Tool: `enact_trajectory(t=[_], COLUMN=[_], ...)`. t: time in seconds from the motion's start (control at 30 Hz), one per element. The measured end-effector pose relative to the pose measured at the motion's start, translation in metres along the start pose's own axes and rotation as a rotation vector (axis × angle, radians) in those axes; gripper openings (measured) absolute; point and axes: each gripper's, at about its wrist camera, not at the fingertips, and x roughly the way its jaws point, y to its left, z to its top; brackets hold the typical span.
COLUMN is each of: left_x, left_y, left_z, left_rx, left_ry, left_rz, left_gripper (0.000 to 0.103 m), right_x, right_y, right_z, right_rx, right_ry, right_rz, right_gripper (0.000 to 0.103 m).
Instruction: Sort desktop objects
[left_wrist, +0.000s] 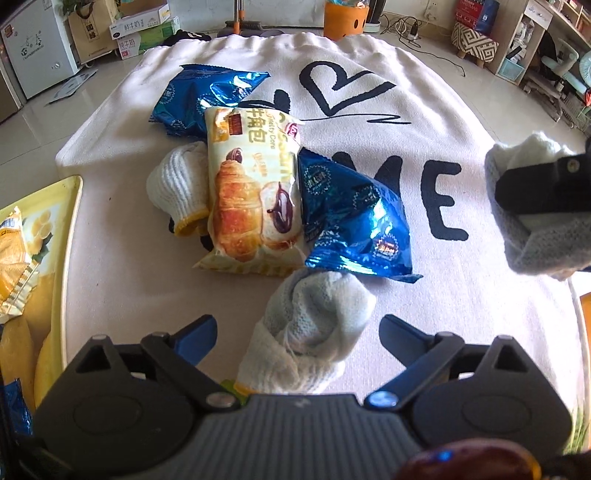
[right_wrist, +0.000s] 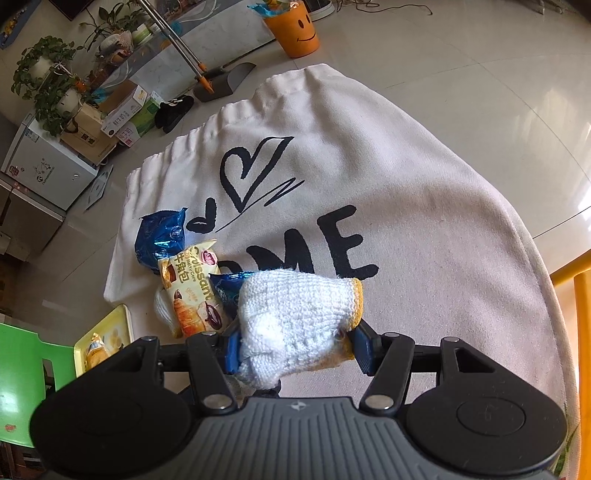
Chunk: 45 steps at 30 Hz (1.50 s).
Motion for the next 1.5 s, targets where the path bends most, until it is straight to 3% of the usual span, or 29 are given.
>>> enact_trajectory(t=[0.07,0.2,0.3,0.43,1.23,1.5], left_x=[0.004,0.010,0.007,0.002,-0.064,-0.075], left_y=[-0.005,-0.008,-0.012,-0.006,0.034,0.055], left_z=[-0.001,-0.003,-0.006,-0.007,0.004,0.014], left_rx=[0.011,0.016,0.037,-0.006,-0.166,-0.222], left_ry=[0.003,0.027,0.011,0.016,-0.062,-0.089], left_rz=[0.005,0.015,0.036,0.010,-0.120,-0.130], left_gripper=[0.097,0.072,0.061,0.053,0.052,0.052], right_x=[0.000,0.003,0.002,0.000,0.007,0.006], right_y=[0.000,-0.004,-0.007,-0.005,0.009,0.016], right_z=[0.000,0.001,0.002,0.001,0.001,0.000], right_rx=[-0.005,0.008,0.023,0.011,-0.019,-0.045], right_ry=[0.007,0.019,0.018,0.010,-0.002,-0.012], right_rz=[0.008,0.011,0.012,0.015,-0.005,0.000], right_gripper=[0.058,0.058,0.058,0.058,0.058,0.058])
